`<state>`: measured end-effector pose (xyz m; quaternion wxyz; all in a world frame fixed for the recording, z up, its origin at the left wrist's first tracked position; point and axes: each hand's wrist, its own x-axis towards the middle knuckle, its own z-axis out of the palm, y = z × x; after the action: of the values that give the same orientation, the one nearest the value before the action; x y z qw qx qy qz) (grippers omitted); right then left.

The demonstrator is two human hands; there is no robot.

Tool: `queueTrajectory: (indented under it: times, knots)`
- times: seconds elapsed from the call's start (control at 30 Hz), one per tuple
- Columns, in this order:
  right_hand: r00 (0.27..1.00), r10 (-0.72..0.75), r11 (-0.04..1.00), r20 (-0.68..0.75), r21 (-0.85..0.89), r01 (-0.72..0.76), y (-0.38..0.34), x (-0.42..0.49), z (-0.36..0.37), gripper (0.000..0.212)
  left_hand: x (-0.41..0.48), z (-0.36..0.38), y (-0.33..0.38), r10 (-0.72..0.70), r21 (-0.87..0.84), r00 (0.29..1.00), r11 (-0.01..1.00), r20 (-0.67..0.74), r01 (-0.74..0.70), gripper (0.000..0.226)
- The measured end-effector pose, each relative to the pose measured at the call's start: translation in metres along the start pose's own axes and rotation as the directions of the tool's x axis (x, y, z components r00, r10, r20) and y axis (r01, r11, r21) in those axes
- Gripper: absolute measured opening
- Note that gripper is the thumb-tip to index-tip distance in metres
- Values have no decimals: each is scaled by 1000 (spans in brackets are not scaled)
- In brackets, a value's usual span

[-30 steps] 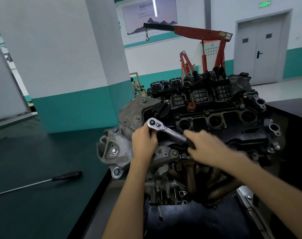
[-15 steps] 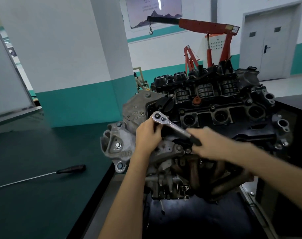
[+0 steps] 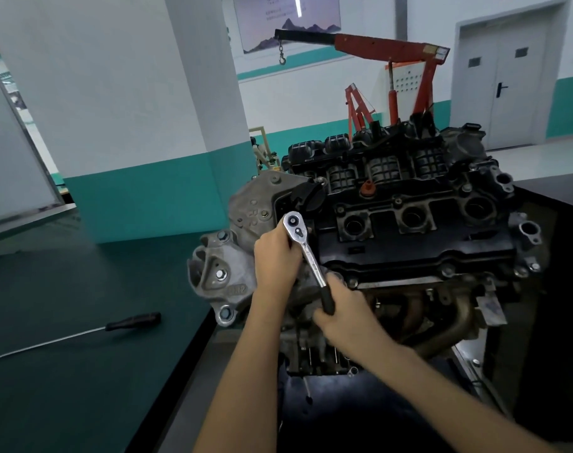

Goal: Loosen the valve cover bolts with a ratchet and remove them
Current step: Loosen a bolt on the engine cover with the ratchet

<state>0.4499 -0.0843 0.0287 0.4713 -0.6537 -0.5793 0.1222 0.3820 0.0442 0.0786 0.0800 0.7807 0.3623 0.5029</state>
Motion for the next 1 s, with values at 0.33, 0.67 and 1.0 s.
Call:
queueTrajectory:
  times: [0.33, 0.67, 1.0]
  knots:
    - [970, -87, 828, 228, -525, 198, -3, 44, -103, 26, 0, -6, -4, 149, -68, 989, 987, 7, -148, 15]
    - [997, -19, 981, 72, -192, 32, 3, 8, -47, 16, -2, 0, -1, 62, 1, 998, 998, -23, -62, 9]
    - [999, 8, 999, 31, -52, -7, -5, 1, -9, 30, -1, -5, -5, 77, -126, 995, 990, 57, -70, 20]
